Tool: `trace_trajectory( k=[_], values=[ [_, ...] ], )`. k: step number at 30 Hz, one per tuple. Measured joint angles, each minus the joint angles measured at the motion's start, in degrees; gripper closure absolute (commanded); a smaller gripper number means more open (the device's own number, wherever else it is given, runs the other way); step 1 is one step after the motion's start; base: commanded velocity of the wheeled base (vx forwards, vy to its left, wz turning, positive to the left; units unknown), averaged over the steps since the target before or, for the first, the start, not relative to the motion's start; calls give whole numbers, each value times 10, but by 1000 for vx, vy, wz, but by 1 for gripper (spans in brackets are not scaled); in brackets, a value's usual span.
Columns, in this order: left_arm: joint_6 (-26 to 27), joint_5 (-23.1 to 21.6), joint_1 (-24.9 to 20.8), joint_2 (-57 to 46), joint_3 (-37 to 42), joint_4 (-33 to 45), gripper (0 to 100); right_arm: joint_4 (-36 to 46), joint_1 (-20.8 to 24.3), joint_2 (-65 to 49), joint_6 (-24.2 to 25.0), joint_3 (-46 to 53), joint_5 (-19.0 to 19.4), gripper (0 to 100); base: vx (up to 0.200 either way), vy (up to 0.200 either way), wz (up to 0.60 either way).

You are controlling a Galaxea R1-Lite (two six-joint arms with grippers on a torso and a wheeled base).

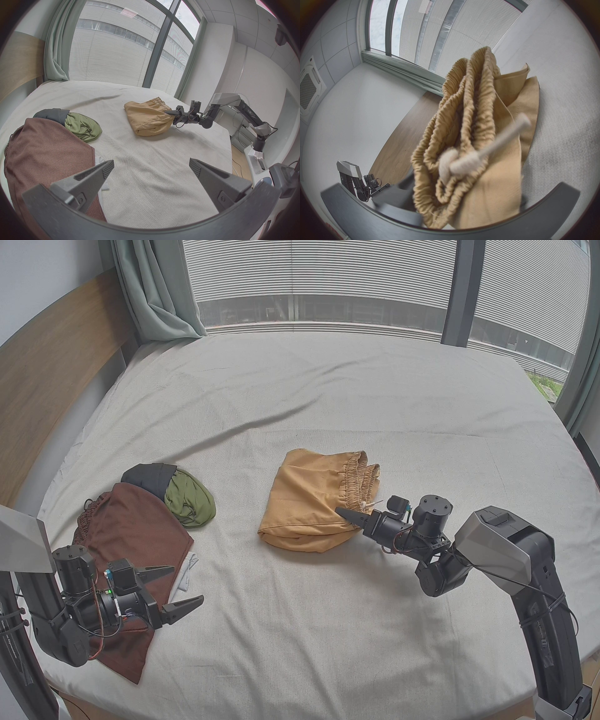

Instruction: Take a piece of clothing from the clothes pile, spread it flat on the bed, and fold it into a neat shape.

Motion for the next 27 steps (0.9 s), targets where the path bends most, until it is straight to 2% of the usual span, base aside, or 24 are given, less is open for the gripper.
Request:
trace_trajectory(
  k=[8, 15, 20, 27],
  values=[
    [0, 0, 0, 0, 0, 0, 0, -24, -6, -7, -4, 29, 0, 0, 0, 0, 0],
    [0, 0, 0, -2, -1, 0, 0, -38, -9, -31, -49, 136, 0, 0, 0, 0, 0],
    [0, 0, 0, -4, -1, 0, 0, -86, -3, -50, -69, 224, 0, 0, 0, 0, 0],
    [0, 0, 0, -11, -1, 0, 0, -120, 31, -95, -79, 317, 1, 0, 0, 0, 0]
  ],
)
